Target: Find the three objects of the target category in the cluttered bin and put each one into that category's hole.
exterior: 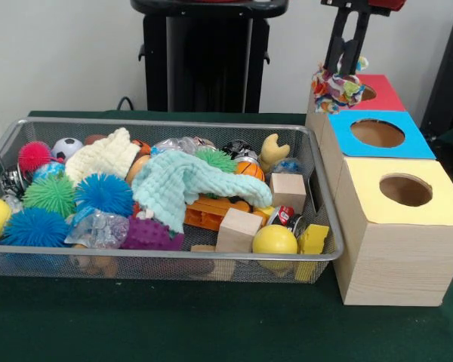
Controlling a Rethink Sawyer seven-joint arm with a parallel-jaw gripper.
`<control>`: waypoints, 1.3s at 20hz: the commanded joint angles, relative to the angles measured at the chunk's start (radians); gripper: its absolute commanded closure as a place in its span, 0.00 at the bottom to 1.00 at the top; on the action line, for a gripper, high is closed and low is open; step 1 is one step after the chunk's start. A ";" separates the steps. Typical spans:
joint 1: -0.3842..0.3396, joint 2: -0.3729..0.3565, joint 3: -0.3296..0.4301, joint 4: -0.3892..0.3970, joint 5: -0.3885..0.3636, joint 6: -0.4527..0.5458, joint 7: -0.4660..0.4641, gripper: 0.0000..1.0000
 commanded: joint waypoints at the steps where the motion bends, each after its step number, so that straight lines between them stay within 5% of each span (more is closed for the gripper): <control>1: 0.006 0.031 0.110 -0.018 0.065 0.097 0.344 1.00; 26: 0.049 0.111 0.186 -0.080 0.161 0.000 0.481 1.00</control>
